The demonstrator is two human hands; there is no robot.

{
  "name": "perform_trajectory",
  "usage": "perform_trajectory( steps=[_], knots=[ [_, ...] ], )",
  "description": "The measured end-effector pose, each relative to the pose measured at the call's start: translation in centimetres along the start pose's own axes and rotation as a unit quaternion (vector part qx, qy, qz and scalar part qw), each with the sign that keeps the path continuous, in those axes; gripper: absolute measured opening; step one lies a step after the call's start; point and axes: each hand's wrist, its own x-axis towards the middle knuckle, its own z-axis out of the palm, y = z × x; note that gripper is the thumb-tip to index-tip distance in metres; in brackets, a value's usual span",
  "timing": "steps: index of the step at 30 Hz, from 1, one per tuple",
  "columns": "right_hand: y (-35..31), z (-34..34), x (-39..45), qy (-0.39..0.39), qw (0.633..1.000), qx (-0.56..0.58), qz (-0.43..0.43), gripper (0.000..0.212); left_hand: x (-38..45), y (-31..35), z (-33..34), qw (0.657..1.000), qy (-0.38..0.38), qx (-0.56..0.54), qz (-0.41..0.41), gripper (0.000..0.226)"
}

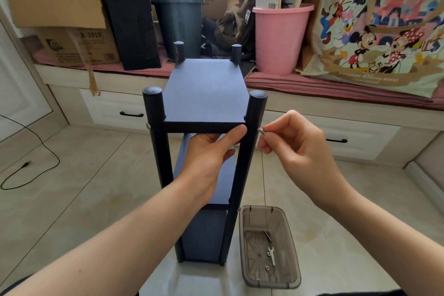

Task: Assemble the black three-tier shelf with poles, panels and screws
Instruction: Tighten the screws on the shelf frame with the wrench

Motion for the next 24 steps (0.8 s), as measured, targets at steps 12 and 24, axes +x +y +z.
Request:
perform_trajectory(
  steps=[12,24],
  knots=[
    [0.14,-0.07,0.2,-0.019,1.0,-0.015,0.0,0.015,-0.01,0.01,0.02,1.0,0.002,-0.006,-0.003,0.059],
    [-0.02,0.03,0.38,-0.004,0.997,0.052,0.054,0.003,0.13,0.06,-0.05,1.0,0.009,0.003,0.002,0.063]
  ],
)
